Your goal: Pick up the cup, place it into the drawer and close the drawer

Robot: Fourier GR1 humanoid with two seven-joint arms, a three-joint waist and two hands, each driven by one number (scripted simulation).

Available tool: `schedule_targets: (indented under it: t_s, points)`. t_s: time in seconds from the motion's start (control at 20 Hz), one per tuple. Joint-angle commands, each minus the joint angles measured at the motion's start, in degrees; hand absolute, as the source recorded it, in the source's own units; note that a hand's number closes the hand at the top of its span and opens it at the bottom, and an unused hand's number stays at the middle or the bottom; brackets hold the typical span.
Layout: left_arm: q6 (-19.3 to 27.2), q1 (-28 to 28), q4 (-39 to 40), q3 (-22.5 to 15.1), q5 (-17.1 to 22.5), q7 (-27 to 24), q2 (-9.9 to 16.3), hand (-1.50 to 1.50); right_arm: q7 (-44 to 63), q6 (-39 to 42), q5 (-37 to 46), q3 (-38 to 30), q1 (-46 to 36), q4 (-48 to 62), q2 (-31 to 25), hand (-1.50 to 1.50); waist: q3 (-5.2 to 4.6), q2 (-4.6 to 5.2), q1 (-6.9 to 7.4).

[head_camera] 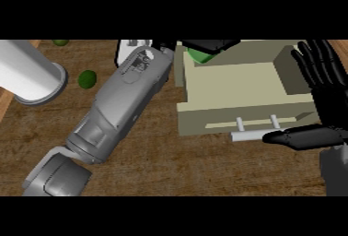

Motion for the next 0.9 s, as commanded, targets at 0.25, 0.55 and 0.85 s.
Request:
schedule_targets:
  t_s: [0.25, 0.55, 0.85]
  points:
    - [-3.8, -1.7, 9.2, -10.3, 2.4, 4.8, 0.0, 1.50, 1.2, 2.3, -2.5, 0.6, -3.7, 0.3, -0.8, -1.50, 0.08, 1.12, -4.94]
    - [-4.7, 2.0, 8.4, -13.8, 5.2, 2.0, 0.0, -1.50, 0.1, 2.3, -1.3, 2.9, -3.9, 0.3, 0.6, -1.50, 0.03, 1.59, -6.67]
    - [-3.7, 3.4, 5.2, -10.9, 12.8, -1.7, 0.0, -1.50, 0.5, 9.3, -8.0, 7.1, -4.6, 0.6, 1.9, -1.50, 0.00, 2.09, -8.20]
